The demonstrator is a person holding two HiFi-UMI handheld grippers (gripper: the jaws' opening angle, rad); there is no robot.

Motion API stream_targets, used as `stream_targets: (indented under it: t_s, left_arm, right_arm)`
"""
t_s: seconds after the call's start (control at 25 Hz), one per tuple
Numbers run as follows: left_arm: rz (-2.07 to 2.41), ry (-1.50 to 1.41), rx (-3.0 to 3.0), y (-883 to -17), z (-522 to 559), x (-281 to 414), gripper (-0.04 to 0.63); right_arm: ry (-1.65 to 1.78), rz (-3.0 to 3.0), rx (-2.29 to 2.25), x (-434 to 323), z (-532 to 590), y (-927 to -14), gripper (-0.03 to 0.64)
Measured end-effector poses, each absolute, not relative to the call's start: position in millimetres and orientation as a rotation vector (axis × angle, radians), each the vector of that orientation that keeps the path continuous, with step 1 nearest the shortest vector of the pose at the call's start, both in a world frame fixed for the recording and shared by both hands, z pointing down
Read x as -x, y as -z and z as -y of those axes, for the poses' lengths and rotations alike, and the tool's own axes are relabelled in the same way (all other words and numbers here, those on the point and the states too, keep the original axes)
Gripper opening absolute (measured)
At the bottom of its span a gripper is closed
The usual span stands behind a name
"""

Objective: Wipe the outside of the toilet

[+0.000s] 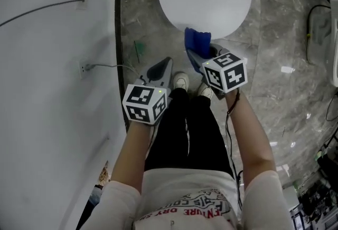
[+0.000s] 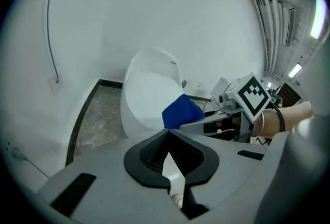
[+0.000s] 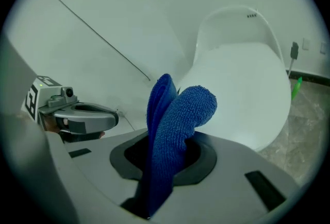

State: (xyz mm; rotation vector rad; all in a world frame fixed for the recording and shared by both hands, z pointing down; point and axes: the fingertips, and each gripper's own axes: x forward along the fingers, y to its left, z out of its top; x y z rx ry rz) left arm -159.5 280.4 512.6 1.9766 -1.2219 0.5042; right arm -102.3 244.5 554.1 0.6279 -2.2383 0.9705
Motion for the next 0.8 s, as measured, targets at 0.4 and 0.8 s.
stream_targets:
  t_s: [0.4, 0.8]
  left_arm:
    - [1.324, -0.395, -2.176, -293.9, -197.6, 138.8, 0.006]
    - [1.34, -0.278, -2.409, -97.0, -175.6, 116.5, 0.006]
  right_arm:
    - [-0.789, 2.444, -0.91, 56.8, -168.8, -312.6, 0.072]
    - [-0.459, 2.524, -1.28, 0.6, -158.8, -99.4, 0.072]
